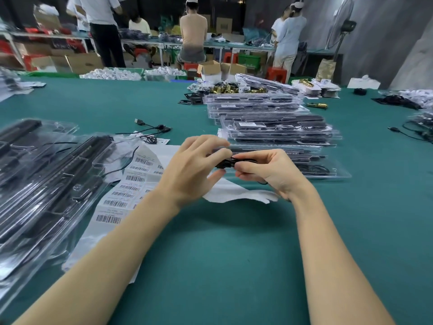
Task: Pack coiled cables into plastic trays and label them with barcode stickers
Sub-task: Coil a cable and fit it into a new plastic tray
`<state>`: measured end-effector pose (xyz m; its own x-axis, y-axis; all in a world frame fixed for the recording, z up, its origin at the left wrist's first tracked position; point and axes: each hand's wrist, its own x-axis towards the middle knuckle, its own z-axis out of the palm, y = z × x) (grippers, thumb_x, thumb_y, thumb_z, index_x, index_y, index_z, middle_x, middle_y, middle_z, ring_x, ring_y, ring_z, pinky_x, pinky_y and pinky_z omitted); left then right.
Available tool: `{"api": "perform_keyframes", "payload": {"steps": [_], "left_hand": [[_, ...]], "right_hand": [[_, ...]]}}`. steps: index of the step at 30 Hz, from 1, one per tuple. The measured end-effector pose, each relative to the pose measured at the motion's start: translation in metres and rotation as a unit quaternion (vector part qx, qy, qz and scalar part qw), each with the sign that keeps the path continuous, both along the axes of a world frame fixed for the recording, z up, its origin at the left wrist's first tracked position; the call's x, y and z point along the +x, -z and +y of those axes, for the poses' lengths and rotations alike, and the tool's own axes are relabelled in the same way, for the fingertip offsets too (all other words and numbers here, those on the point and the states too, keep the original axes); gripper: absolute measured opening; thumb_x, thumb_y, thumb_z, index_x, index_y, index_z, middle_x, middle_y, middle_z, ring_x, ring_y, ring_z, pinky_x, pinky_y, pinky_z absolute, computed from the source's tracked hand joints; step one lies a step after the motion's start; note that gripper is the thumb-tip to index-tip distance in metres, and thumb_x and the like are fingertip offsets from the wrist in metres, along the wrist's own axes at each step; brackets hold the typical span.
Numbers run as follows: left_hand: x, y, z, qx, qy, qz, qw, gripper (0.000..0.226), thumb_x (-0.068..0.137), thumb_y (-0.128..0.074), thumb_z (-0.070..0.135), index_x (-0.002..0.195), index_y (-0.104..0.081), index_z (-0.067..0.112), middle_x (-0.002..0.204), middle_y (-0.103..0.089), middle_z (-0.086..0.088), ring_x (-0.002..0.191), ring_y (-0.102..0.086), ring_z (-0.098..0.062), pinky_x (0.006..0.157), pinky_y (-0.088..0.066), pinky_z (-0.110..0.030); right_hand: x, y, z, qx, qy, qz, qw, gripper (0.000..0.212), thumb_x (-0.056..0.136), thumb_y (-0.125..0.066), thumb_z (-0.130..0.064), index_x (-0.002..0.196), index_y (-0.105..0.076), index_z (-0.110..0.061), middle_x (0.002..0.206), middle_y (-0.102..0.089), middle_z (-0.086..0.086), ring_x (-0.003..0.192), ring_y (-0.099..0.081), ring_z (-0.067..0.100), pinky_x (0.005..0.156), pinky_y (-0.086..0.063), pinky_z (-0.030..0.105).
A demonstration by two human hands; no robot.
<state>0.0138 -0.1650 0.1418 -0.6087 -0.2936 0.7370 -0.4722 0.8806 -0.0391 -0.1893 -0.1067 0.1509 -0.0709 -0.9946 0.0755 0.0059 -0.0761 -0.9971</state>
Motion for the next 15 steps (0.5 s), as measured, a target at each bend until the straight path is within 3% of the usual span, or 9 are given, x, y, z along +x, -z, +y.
{"api": "perform_keyframes", "payload": {"steps": [5,9,12,14,15], "left_hand": [[-0.010,0.004,0.008,-0.048,-0.010,0.039,0.998,0.011,0.079,-0.081,0.007,0.087,-0.074,0.008,0.089,-0.074,0.004,0.088,-0.064,-0.030,0.075,-0.050,-0.039],[-0.021,0.003,0.015,-0.005,0.002,0.046,0.999,0.014,0.080,-0.074,-0.006,0.074,-0.064,0.002,0.078,-0.070,-0.003,0.076,-0.058,-0.033,0.059,-0.053,-0.041],[-0.023,0.006,0.017,0.015,0.018,0.028,0.999,0.012,0.082,-0.072,-0.006,0.077,-0.064,0.001,0.070,-0.064,-0.004,0.073,-0.056,-0.032,0.051,-0.050,-0.042],[-0.021,0.010,0.016,0.024,0.021,0.030,0.999,0.010,0.082,-0.073,-0.005,0.091,-0.071,0.000,0.071,-0.066,-0.004,0.073,-0.056,-0.031,0.052,-0.052,-0.041],[-0.021,0.011,0.015,0.025,0.022,0.038,0.999,0.020,0.082,-0.074,-0.004,0.101,-0.073,0.001,0.072,-0.068,-0.004,0.074,-0.056,-0.031,0.053,-0.052,-0.041]], "right_hand": [[0.000,0.000,-0.001,0.014,-0.012,-0.001,1.000,0.018,0.083,-0.075,0.003,0.095,-0.080,-0.009,0.095,-0.077,0.013,0.076,-0.073,0.019,0.072,-0.059,0.022],[-0.003,0.001,-0.001,0.029,-0.032,-0.017,0.999,0.019,0.083,-0.073,0.005,0.098,-0.078,-0.006,0.092,-0.077,0.011,0.079,-0.074,0.019,0.073,-0.059,0.023],[-0.007,0.003,-0.001,0.046,-0.037,-0.005,0.998,0.018,0.082,-0.075,0.005,0.097,-0.078,-0.005,0.091,-0.077,0.012,0.076,-0.073,0.019,0.072,-0.058,0.022],[-0.009,0.004,-0.001,0.047,-0.043,0.008,0.998,0.018,0.083,-0.076,0.001,0.098,-0.079,-0.007,0.096,-0.077,0.014,0.079,-0.072,0.020,0.074,-0.058,0.023],[-0.010,0.005,-0.001,0.046,-0.049,0.009,0.998,0.018,0.083,-0.076,0.000,0.098,-0.079,-0.009,0.099,-0.076,0.015,0.081,-0.072,0.020,0.075,-0.058,0.023]]}}
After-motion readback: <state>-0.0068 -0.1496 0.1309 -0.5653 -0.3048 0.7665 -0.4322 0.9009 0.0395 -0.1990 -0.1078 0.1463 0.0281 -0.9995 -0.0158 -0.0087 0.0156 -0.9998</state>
